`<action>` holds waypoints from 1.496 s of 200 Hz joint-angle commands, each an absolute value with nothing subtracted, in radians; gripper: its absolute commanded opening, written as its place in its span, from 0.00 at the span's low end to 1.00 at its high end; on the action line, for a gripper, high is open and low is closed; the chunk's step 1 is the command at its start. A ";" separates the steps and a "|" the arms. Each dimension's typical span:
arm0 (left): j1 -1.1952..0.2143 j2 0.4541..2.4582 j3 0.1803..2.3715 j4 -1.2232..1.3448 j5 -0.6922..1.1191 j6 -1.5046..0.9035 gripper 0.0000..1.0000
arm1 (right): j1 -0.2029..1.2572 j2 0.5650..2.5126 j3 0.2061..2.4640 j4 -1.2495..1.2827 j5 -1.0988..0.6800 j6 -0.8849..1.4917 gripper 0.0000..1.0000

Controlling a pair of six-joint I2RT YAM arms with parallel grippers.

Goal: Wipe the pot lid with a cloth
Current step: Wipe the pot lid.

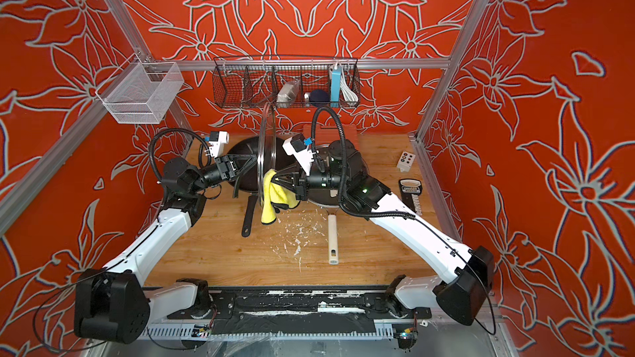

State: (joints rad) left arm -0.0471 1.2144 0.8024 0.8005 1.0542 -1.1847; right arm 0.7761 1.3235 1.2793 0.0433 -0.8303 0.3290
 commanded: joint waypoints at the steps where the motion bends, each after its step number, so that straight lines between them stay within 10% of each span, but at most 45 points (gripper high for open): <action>1: -0.066 1.213 0.865 1.051 1.025 -1.259 0.00 | 0.774 1.344 1.303 0.156 -0.907 0.379 0.00; 299: -0.127 1.067 0.821 0.749 1.057 -1.046 0.00 | 0.726 1.474 1.591 0.233 -0.861 0.425 0.00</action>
